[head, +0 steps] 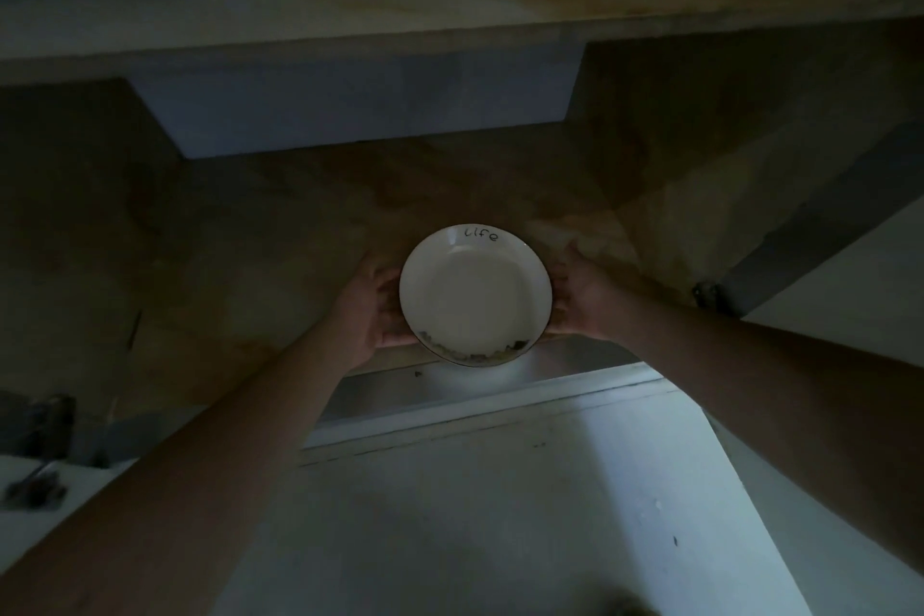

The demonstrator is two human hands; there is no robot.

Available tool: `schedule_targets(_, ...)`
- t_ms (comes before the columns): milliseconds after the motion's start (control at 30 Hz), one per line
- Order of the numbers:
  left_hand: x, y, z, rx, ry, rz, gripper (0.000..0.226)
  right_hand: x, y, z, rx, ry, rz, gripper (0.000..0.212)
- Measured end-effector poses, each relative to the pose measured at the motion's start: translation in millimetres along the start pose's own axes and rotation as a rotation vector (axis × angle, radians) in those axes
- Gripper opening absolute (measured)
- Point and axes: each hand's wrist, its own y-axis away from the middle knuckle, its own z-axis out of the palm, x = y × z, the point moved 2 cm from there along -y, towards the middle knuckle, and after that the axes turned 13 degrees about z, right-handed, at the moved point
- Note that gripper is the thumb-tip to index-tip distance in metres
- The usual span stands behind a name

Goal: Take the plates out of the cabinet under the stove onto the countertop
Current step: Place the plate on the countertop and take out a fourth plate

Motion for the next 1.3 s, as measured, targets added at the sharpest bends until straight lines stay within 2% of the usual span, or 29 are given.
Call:
schedule_targets(167,10,47,-8,0.125,-0.020,0.015,0.061,15,37,27,0.004,0.188,-0.032,0.039)
schedule_targets(300,25,113,-1,0.208,0.006,-0.002,0.048,29,89,40,0.052,0.184,0.001,0.030)
schedule_targets(433,44,194,-2,0.212,0.083,-0.041,0.049,41,161,48,0.079,0.264,0.072,0.033)
schedule_targets(533,58,257,-6,0.286,0.127,-0.090,0.049,53,219,60,0.076,0.252,0.121,0.034)
schedule_targets(700,81,359,-7,0.374,0.194,-0.186,0.049,80,317,80,0.067,0.222,0.212,0.051)
schedule_targets(800,100,420,-14,0.393,0.199,-0.196,0.046,96,367,99,0.038,0.217,0.257,0.050)
schedule_targets(933,117,502,-39,0.383,0.204,-0.234,0.060,124,431,135,0.040,0.227,0.332,0.041)
schedule_targets(1000,128,539,-50,0.333,0.188,-0.215,0.053,135,464,149,0.056,0.315,0.308,0.027)
schedule_targets(1067,149,572,-56,0.320,0.170,-0.186,0.048,141,501,163,0.061,0.404,0.245,0.031)
schedule_targets(1133,177,604,-58,0.334,0.159,-0.178,0.052,141,539,177,0.100,0.302,0.272,0.028)
schedule_targets(1233,222,645,-51,0.325,0.152,-0.155,0.053,129,593,189,0.108,0.245,0.221,0.039)
schedule_targets(1300,252,670,-43,0.326,0.125,-0.127,0.047,121,629,192,0.092,0.239,0.185,0.033)
